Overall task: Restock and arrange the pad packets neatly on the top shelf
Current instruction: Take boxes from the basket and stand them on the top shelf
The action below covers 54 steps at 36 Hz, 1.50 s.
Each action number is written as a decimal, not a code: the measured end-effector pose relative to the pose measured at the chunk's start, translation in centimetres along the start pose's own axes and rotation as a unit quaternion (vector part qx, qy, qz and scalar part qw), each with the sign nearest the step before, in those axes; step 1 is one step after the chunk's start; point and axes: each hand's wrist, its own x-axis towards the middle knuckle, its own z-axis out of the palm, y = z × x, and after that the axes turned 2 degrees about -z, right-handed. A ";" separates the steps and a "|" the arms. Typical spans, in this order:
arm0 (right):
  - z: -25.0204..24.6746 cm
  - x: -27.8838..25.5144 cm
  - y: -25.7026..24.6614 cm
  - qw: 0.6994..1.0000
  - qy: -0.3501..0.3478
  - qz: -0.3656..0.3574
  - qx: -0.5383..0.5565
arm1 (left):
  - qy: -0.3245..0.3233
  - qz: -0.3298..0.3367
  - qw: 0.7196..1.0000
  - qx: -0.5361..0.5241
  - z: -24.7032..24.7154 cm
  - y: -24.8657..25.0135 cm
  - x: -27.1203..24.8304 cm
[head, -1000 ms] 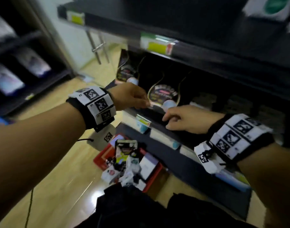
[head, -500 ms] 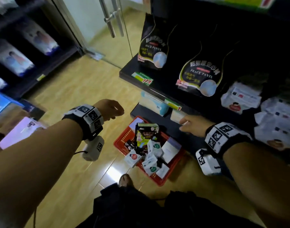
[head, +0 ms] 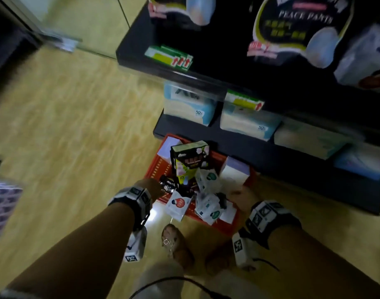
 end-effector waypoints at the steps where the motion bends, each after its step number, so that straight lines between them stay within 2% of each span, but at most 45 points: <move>1: 1.2 1.2 0.7 1.000 -0.010 -0.003 -0.002 | 0.000 -0.002 1.000 -0.008 1.2 -0.2 1.1; 5: 5.2 6.6 4.1 1.000 0.000 0.004 0.007 | -0.033 -0.035 0.998 -0.026 5.9 -0.6 6.2; 9: 8.2 11.7 7.2 0.999 0.018 0.035 -0.001 | -0.017 -0.052 0.998 -0.034 10.0 -1.7 11.2; 12: 9.7 14.7 8.8 0.987 0.017 -0.017 -0.157 | 0.017 -0.032 0.999 -0.012 12.9 -1.8 14.3; 14: 10.9 15.8 9.1 0.946 0.040 -0.101 -0.304 | 0.028 -0.027 0.999 0.012 14.7 -1.2 15.9; 16: 12.4 16.3 9.3 0.884 0.047 -0.192 -0.423 | 0.040 -0.040 0.997 0.043 16.6 -0.5 16.8; 18: 13.8 16.7 9.8 0.835 0.026 -0.246 -0.491 | 0.041 -0.056 0.997 0.033 18.4 0.2 17.5; 20: 14.4 17.2 10.5 0.806 0.015 -0.269 -0.527 | 0.044 -0.061 0.997 -0.006 19.8 0.7 18.0; 24: 14.3 17.7 10.6 0.808 0.034 -0.275 -0.519 | 0.065 -0.079 0.994 -0.031 20.6 1.4 18.3; 27: 14.2 17.7 9.7 0.804 0.046 -0.263 -0.530 | 0.099 -0.073 0.992 0.000 20.0 2.0 16.7; 29: 13.9 17.6 9.2 0.796 0.051 -0.256 -0.546 | 0.118 -0.060 0.991 0.021 19.1 2.4 15.4; 35: 13.7 16.5 8.4 0.780 0.034 -0.224 -0.583 | 0.118 -0.009 0.992 0.046 16.3 3.4 12.8; 38: 12.5 14.6 7.7 0.811 0.066 -0.198 -0.546 | 0.131 0.012 0.991 0.025 15.2 3.4 12.0; 42: 10.4 12.3 8.6 0.844 0.052 -0.159 -0.509 | 0.190 0.047 0.980 0.016 13.6 3.2 10.1; 48: 5.3 6.9 5.3 0.907 0.072 -0.107 -0.402 | 0.153 0.084 0.982 -0.072 8.7 3.7 4.2; 51: 3.3 3.1 2.7 0.954 0.059 -0.049 -0.289 | 0.146 0.113 0.978 -0.096 5.8 4.0 -0.1; 53: 2.7 2.2 1.9 0.976 0.035 -0.018 -0.215 | 0.139 0.142 0.973 -0.116 4.9 4.1 -1.2; 54: 2.5 1.4 1.6 0.983 0.028 -0.014 -0.181 | 0.158 0.177 0.961 -0.143 4.7 3.8 -1.9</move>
